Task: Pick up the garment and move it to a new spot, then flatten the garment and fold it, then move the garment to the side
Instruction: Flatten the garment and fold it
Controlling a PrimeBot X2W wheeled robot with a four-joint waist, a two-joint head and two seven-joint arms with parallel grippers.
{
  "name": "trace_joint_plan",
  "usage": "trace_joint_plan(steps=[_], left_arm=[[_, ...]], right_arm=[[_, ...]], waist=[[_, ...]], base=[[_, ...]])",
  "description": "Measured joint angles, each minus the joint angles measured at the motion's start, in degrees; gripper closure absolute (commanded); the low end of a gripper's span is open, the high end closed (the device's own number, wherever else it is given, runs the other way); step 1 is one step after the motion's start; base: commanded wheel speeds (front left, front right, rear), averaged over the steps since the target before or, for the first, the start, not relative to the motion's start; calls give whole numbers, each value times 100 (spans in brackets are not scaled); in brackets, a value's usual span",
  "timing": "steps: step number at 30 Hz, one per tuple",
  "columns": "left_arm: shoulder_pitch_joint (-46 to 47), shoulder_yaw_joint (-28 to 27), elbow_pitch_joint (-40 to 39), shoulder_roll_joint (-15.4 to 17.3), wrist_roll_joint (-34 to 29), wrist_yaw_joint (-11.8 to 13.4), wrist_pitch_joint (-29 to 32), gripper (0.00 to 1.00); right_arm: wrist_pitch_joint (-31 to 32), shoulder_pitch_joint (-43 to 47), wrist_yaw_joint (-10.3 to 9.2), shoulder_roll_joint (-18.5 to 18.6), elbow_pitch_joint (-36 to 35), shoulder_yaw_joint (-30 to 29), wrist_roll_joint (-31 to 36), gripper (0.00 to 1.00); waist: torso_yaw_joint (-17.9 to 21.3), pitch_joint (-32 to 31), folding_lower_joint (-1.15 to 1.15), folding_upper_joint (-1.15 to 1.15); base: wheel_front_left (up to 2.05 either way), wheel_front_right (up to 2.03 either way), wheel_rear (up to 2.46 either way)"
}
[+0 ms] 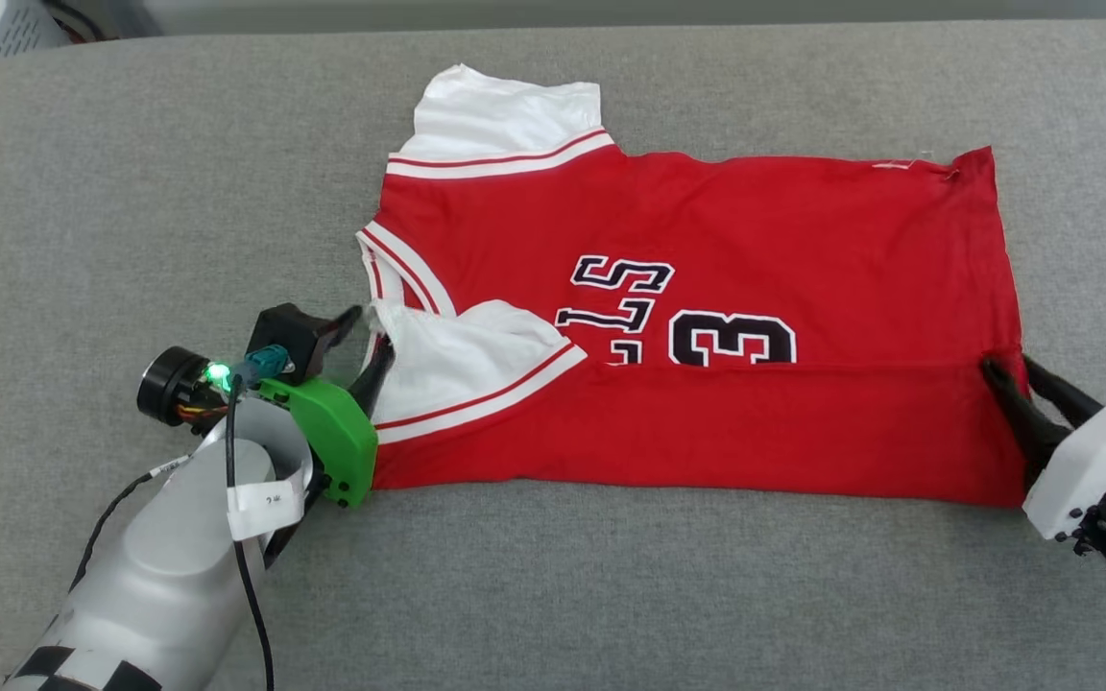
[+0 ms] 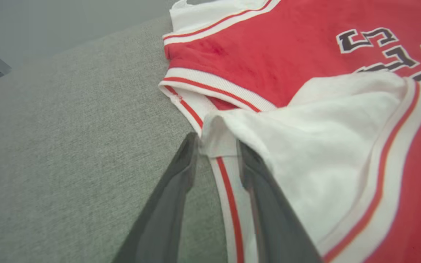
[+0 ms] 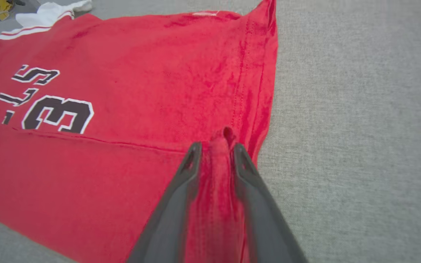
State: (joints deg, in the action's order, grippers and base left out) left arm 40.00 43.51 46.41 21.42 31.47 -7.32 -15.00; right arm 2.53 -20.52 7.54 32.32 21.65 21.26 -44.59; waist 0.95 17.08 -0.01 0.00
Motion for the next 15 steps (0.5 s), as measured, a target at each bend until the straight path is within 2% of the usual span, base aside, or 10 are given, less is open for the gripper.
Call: trace_joint_plan(steps=[3, 7, 8, 10, 15], left_arm=[[8, -23, -224, 125, 3, 0, 0, 0], [120, 257, -549, 401, 51, 0, 176, 0], [277, 435, -770, 549, 157, -1, 476, 0], [426, 614, -994, 676, 366, -1, 882, 0], [683, 1128, -1560, 912, 1246, -1, 2403, 0]], right_arm=[[-91, 130, 0, 88, -144, -86, 1, 0], [-112, 372, 0, 111, -366, -220, 34, 0], [-100, 479, 0, 107, -468, -292, 99, 0], [-60, 553, 0, 97, -531, -350, 110, 0], [73, 685, 0, 0, -631, -481, 137, 0]], waist=[[-45, -158, 0, 0], [-113, -389, 0, 0], [-151, -500, 0, 0], [-186, -593, 1, 0], [-264, -793, 1, 0]], base=[[0, 0, 0], [0, 0, 0], [0, 0, 0], [0, 0, 0], [0, 0, 0]])
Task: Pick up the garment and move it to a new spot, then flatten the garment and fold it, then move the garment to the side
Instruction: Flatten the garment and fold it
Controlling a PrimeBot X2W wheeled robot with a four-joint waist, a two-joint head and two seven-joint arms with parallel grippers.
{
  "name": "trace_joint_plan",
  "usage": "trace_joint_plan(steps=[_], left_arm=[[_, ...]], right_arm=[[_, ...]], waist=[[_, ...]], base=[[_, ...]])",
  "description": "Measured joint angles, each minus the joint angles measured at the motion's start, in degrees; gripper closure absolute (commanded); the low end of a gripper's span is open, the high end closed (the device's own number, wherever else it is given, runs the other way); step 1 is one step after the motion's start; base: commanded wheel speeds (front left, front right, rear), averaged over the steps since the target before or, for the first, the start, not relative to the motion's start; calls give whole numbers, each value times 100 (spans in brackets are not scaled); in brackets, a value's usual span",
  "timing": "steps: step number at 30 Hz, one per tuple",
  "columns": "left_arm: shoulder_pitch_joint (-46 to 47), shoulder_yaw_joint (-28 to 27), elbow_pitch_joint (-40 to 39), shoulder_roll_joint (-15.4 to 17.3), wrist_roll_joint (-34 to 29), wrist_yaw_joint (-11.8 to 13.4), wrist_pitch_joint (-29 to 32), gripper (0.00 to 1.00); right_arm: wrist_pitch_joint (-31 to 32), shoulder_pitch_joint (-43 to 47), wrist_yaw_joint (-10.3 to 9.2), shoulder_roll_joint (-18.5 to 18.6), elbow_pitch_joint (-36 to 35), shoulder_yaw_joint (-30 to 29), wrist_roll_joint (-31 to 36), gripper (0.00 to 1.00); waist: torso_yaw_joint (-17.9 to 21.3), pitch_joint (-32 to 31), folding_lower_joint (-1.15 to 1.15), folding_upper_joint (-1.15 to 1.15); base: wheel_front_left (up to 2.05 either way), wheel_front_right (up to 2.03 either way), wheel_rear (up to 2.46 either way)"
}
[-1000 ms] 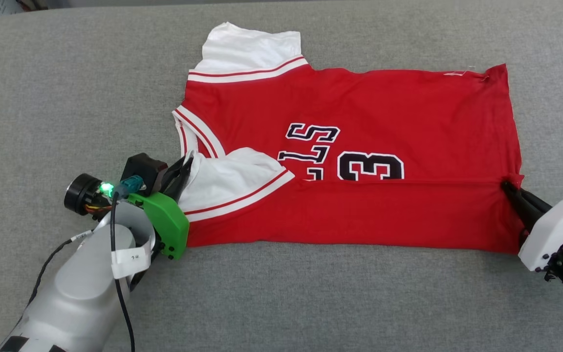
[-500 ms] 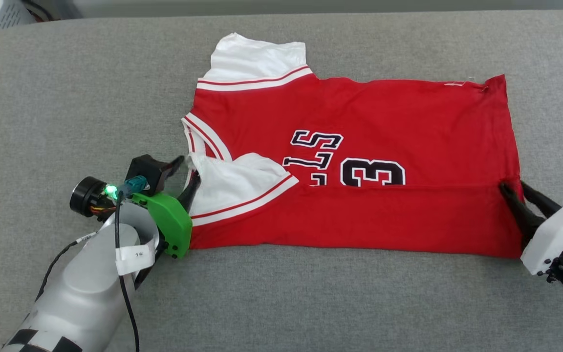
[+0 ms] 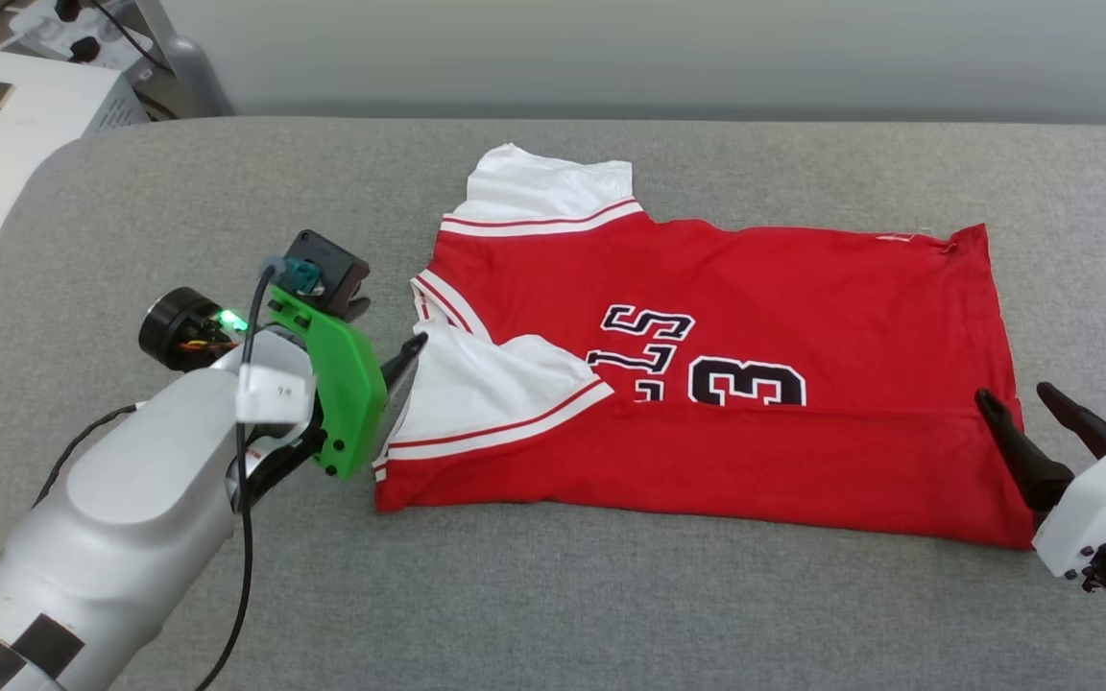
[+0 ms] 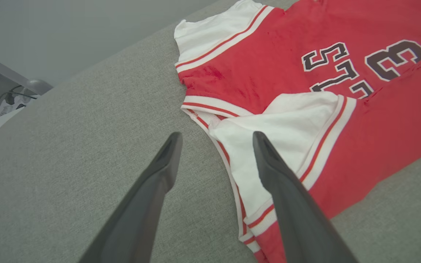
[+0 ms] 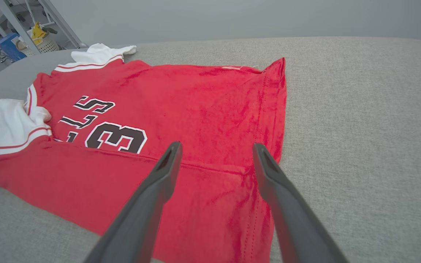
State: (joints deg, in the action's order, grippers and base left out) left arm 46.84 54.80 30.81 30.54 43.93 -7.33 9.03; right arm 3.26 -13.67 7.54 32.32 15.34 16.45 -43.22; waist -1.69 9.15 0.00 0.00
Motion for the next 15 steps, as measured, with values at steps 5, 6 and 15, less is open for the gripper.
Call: trace_joint_plan(steps=[5, 6, 15], left_arm=[[170, 486, -414, 170, 989, 0, 1599, 0], [176, 582, -453, 207, 1140, 0, 1846, 0], [152, 968, -144, 235, 1756, 0, 2473, 0]], right_arm=[[62, 70, 0, -122, -58, -55, 23, 0], [75, 70, 0, -146, -73, -56, 24, 0], [163, 59, 0, -286, -83, -7, 26, 0]], waist=[[-34, -95, 0, 0], [-24, -95, 0, 0], [123, 40, 0, 0]], base=[[0, 0, 0], [0, 0, 0], [0, 0, 0]])
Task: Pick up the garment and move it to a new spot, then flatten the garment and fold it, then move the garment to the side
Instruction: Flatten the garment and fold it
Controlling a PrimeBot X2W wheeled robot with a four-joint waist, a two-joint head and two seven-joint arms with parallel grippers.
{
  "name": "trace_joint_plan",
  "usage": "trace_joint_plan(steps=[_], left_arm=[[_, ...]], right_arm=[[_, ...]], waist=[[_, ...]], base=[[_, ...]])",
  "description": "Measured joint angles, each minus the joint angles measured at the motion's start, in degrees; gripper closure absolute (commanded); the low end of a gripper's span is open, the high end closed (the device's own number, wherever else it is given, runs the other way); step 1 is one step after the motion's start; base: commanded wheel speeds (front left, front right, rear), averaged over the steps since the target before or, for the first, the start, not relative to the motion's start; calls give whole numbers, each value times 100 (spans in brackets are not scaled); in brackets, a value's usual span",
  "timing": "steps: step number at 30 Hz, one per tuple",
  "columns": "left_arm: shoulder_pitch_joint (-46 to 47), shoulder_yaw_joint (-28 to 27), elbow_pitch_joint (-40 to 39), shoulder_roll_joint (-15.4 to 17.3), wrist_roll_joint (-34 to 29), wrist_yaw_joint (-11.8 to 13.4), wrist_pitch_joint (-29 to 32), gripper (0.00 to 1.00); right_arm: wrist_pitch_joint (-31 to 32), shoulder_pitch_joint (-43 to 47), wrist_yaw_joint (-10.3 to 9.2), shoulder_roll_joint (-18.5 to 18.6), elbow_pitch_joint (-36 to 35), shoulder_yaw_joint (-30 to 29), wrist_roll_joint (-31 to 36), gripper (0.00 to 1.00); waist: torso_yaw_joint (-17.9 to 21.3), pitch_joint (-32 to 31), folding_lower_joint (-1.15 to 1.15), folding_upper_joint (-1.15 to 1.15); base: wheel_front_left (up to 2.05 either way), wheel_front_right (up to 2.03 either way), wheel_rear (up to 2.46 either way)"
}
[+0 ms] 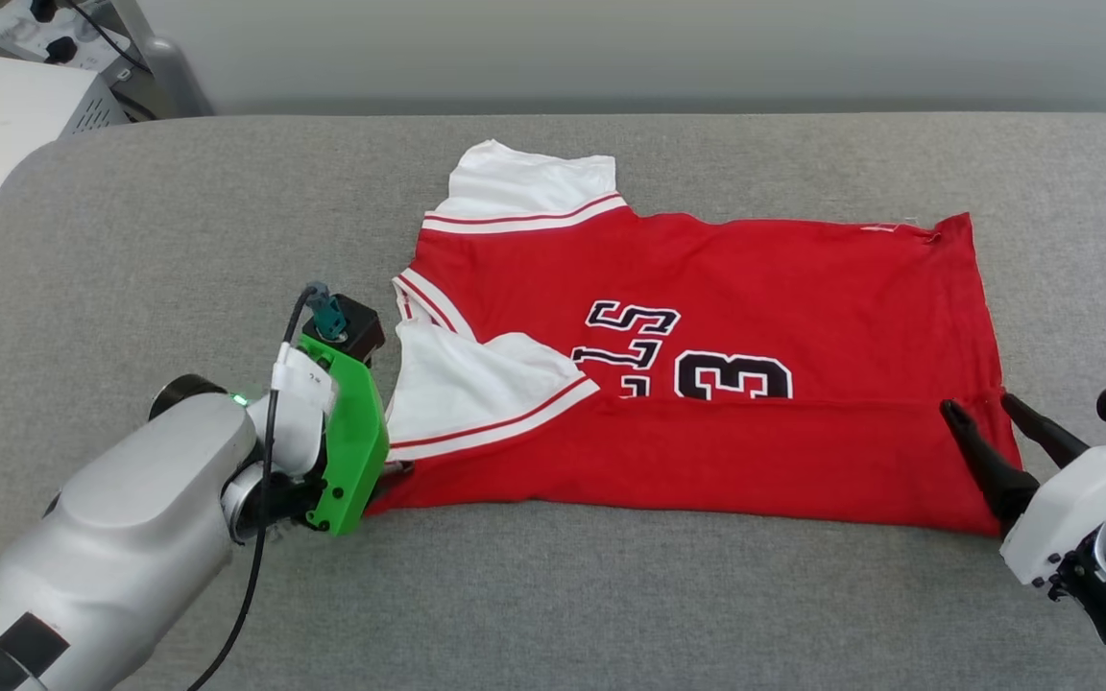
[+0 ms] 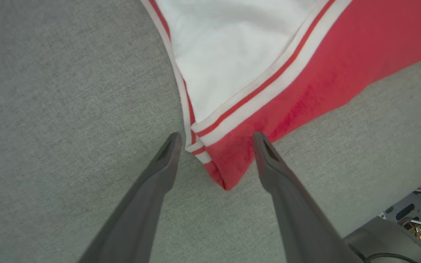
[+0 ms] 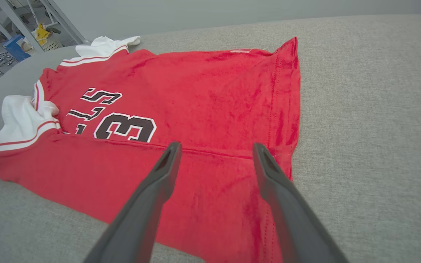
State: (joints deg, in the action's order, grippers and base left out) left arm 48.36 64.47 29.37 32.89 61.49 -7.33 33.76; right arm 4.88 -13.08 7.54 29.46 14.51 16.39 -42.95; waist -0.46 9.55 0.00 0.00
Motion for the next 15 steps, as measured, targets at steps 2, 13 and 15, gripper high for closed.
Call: trace_joint_plan(steps=[2, 13, 15], left_arm=[[-8, 73, 212, -40, 43, 0, -1, 0], [-99, 291, 735, -211, 280, 1, -164, 62], [-93, 411, 694, -188, 240, 1, -314, 100]], right_arm=[[10, -10, 0, -14, 11, 44, 7, 0], [10, -153, 0, -42, 46, 189, 22, 0], [10, -188, 0, -8, 23, 201, 38, 0]], waist=[[37, 57, 0, 0], [174, 193, 0, 0], [168, 169, 0, 0]], base=[[0, 0, 0], [0, 0, 0], [0, 0, 0]])
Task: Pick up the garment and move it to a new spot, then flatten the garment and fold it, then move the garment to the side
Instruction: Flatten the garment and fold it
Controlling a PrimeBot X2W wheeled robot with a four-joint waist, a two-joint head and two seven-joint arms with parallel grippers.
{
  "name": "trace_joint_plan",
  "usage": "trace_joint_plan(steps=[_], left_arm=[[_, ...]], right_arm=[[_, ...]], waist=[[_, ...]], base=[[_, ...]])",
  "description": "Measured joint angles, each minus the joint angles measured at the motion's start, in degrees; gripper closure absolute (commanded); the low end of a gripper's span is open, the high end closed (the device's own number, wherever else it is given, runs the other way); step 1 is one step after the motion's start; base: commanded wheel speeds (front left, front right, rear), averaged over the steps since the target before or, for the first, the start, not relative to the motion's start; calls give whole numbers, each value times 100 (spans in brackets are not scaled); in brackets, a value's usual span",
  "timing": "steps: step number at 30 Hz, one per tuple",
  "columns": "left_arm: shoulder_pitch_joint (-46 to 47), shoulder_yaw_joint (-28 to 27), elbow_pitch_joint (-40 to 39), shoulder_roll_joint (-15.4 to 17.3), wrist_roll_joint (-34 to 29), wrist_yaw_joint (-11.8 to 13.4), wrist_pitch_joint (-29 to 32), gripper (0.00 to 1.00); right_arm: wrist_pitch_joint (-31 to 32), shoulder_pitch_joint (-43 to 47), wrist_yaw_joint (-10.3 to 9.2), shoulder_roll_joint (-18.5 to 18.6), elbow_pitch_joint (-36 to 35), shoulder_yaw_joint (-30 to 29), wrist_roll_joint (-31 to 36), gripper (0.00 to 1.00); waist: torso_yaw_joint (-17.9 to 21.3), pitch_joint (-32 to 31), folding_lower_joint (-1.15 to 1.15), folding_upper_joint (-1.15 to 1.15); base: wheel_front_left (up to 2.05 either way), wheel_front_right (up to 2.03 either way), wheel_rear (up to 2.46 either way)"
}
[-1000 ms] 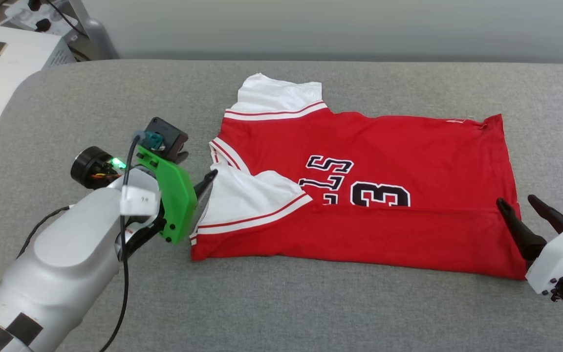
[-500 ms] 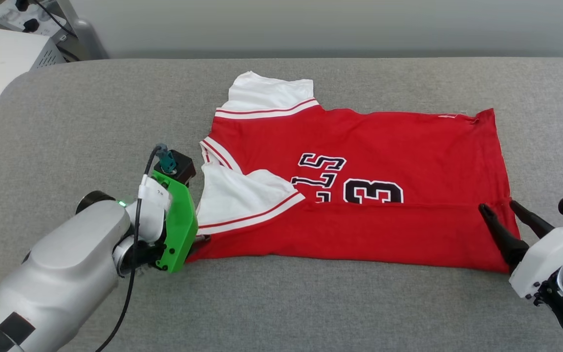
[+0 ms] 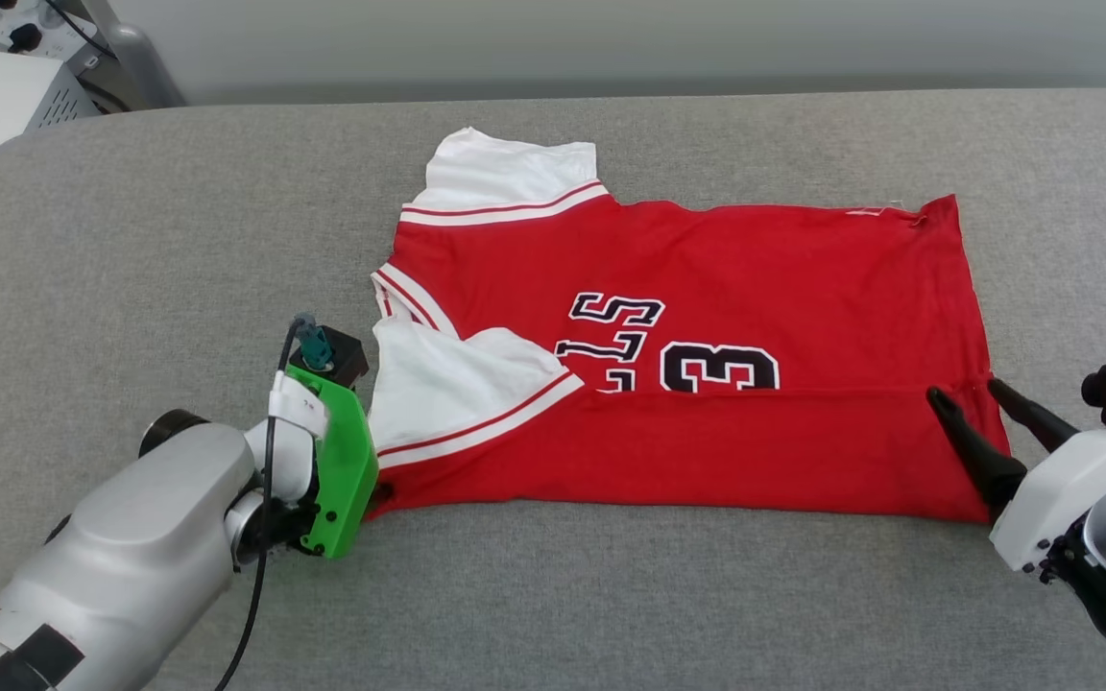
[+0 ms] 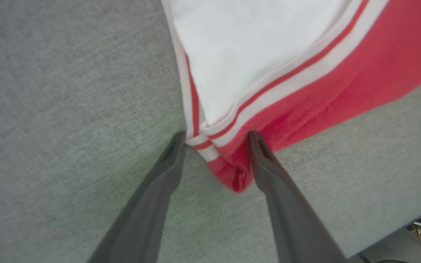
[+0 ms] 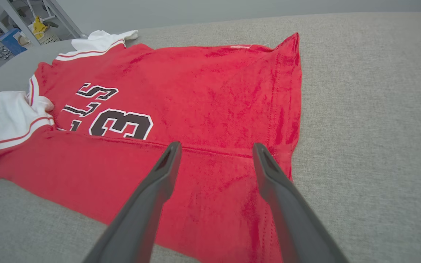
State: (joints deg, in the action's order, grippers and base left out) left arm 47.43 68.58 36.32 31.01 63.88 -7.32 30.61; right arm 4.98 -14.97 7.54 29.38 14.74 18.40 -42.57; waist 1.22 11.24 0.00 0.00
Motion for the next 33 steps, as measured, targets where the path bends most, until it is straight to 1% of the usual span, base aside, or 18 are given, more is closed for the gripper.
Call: trace_joint_plan(steps=[5, 6, 8, 9, 12, 14, 17, 20, 24, 28, 33], left_arm=[[5, 197, -167, 34, -133, 0, -320, 100], [10, 227, -208, 66, -185, 0, -411, 100], [24, 257, -304, 125, -191, 0, -544, 100], [36, 269, -377, 158, -191, 0, -617, 100], [126, 270, -578, 233, -193, 0, -798, 100], [171, 267, -715, 289, -202, 0, -900, 100], [207, 268, -843, 335, -237, 0, -999, 100], [216, 271, -936, 342, -336, 0, -1044, 100], [237, 268, -999, 334, -392, 2, -1098, 100], [260, 240, -1049, 336, -390, 3, -1123, 100], [291, 190, -1063, 355, -390, 26, -1200, 100]], right_arm=[[104, -194, 0, 212, -242, -45, 31, 0], [201, -244, 0, 296, -335, -63, 90, 0], [454, -331, 0, 471, -497, -98, 419, 0], [657, -374, 0, 581, -590, -100, 553, 0], [1383, -432, 0, 910, -808, -115, 583, 0], [2069, -432, 0, 1150, -905, -110, 478, 0], [2938, -429, 0, 1333, -1015, -169, 214, 0], [3522, -382, 0, 1355, -1003, -261, 166, 0], [3817, -231, 0, 1202, -750, -377, 156, 0], [3835, -131, 0, 907, -360, -389, 156, 0], [3652, -132, -1, 514, 167, -307, 156, 0]], waist=[[-22, -92, 0, 0], [-26, -113, 0, 0], [-38, -146, 0, 0], [-46, -162, 0, 0], [-78, -191, 0, 0], [-108, -199, 0, 0], [-149, -188, 0, 0], [-185, -147, 0, 0], [-243, -64, 0, 0], [-291, 56, 0, 0], [-334, 221, 0, 0]], base=[[0, 0, 0], [0, 0, 0], [0, 0, 0], [0, 0, 0], [0, 0, 0], [0, 0, 0], [0, 0, 0], [0, 0, 0], [0, 0, 0], [0, 0, 0], [0, 0, 0]])
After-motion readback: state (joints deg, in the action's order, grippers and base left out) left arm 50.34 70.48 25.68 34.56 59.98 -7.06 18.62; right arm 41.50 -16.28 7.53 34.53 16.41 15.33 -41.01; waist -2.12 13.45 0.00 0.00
